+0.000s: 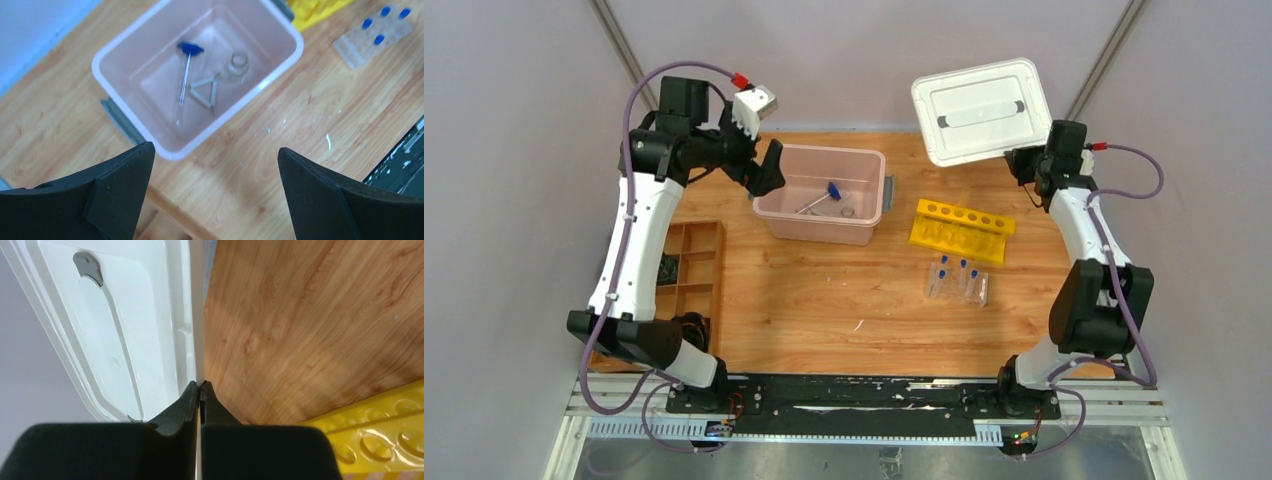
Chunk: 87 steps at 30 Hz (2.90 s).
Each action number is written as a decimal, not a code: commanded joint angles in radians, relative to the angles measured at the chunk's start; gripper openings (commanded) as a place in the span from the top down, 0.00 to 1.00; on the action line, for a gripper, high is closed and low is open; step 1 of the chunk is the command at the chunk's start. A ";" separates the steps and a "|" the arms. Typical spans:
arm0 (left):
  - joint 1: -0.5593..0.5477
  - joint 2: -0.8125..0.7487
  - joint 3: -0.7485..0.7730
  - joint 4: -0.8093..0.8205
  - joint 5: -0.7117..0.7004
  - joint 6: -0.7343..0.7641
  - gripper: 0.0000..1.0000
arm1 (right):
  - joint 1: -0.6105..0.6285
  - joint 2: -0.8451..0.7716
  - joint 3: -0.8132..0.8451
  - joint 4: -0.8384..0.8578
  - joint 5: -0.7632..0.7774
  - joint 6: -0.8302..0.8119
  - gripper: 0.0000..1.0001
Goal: Organize the chemistry lab equipment
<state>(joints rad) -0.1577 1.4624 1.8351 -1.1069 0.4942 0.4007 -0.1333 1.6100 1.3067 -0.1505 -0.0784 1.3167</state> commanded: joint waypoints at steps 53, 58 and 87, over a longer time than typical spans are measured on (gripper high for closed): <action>-0.086 0.095 0.299 0.004 0.284 -0.295 0.15 | 0.566 -0.433 -0.067 0.101 -0.153 -0.417 1.00; -0.085 0.089 0.245 0.004 0.318 -0.307 0.35 | 0.567 -0.441 -0.080 0.117 -0.141 -0.406 1.00; -0.093 0.009 0.271 0.009 -0.127 0.161 1.00 | 0.592 -0.662 -0.050 -0.068 0.077 -0.331 0.07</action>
<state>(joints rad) -0.2195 1.5173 2.0666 -1.1286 0.5453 0.3912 0.4465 0.9829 1.2217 -0.2062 -0.0753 0.9020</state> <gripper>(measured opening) 0.238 0.928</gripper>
